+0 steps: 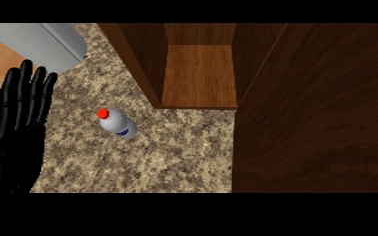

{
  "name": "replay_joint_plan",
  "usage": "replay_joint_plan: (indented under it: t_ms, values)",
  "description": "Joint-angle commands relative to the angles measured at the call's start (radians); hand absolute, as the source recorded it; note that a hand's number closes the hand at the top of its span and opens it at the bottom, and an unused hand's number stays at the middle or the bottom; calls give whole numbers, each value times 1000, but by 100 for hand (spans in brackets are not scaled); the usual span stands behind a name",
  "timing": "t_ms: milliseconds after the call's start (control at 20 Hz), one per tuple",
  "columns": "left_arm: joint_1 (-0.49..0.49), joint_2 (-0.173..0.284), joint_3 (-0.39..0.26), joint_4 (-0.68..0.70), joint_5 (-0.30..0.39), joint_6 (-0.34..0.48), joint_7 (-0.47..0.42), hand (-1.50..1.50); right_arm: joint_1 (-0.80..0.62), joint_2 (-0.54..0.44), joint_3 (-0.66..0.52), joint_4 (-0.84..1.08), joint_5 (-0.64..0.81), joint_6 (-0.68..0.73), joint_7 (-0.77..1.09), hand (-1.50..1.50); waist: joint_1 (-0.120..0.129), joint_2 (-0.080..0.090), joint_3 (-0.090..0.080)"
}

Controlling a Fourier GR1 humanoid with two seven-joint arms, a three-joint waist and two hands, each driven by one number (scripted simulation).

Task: Pick up the bottled water, place it into the cabinet and close the cabinet

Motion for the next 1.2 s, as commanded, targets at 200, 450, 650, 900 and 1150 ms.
replay_joint_plan:
  t_ms: [200,450,650,900,1150]
  values:
    - [19,-99,-82,-104,-245,208,102,-150,177,0,60,-51,28,51,-11,-150,-23,-23,-8]
    - [94,-101,-190,-131,-51,440,188,-150,285,-10,123,-205,-169,150,140,-150,-30,-27,-9]
    - [218,-102,-319,-224,-142,502,181,-150,407,-49,78,-305,-249,210,133,-150,-23,-24,-8]
    - [321,-102,-486,-309,-227,570,177,-150,579,-26,111,-470,-241,226,133,-150,-28,-28,-8]
    - [411,-94,-580,-384,-310,590,205,-150,636,-20,127,-484,-230,254,107,-150,-24,-27,-8]
